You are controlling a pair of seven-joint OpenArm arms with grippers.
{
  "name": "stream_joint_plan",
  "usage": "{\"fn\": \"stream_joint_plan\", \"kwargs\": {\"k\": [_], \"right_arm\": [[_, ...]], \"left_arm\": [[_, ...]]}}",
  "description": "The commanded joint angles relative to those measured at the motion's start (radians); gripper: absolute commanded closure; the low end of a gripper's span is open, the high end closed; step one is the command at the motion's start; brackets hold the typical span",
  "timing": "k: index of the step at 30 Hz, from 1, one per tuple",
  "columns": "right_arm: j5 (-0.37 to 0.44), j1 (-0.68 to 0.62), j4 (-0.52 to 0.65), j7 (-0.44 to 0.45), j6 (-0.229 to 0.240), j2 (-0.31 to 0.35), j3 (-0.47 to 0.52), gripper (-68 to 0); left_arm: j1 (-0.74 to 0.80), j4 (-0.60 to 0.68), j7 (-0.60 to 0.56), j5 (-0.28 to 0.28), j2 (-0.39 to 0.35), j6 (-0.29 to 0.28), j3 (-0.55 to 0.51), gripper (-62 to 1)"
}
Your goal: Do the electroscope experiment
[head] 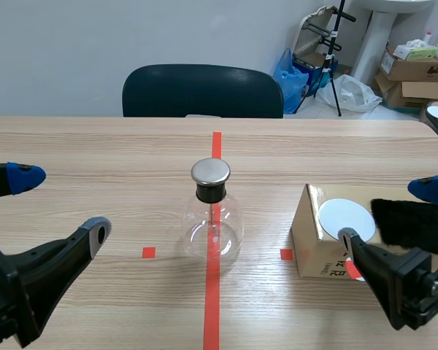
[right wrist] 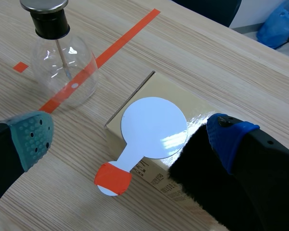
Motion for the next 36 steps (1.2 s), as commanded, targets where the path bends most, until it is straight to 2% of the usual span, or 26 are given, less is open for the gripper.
{"fn": "stream_joint_plan", "kwargs": {"k": [1,26,32,36], "right_arm": [[0.029,0.006,0.014,0.023,-0.003,0.005,0.012,-67.9],[0.028,0.006,0.014,0.022,-0.004,0.005,0.012,-67.9],[-0.026,0.004,0.015,0.022,-0.004,0.005,0.013,-67.9],[-0.13,-0.017,0.031,0.032,-0.005,0.006,0.013,-67.9]], "left_arm": [[0.005,0.019,-0.021,-0.01,0.005,-0.001,0.0,-62.3],[0.005,0.019,-0.021,-0.01,0.007,-0.001,0.0,-62.3],[0.005,0.019,-0.021,-0.01,0.007,-0.001,0.0,-62.3],[0.005,0.019,-0.021,-0.01,0.007,-0.001,0.0,-62.3]]}}
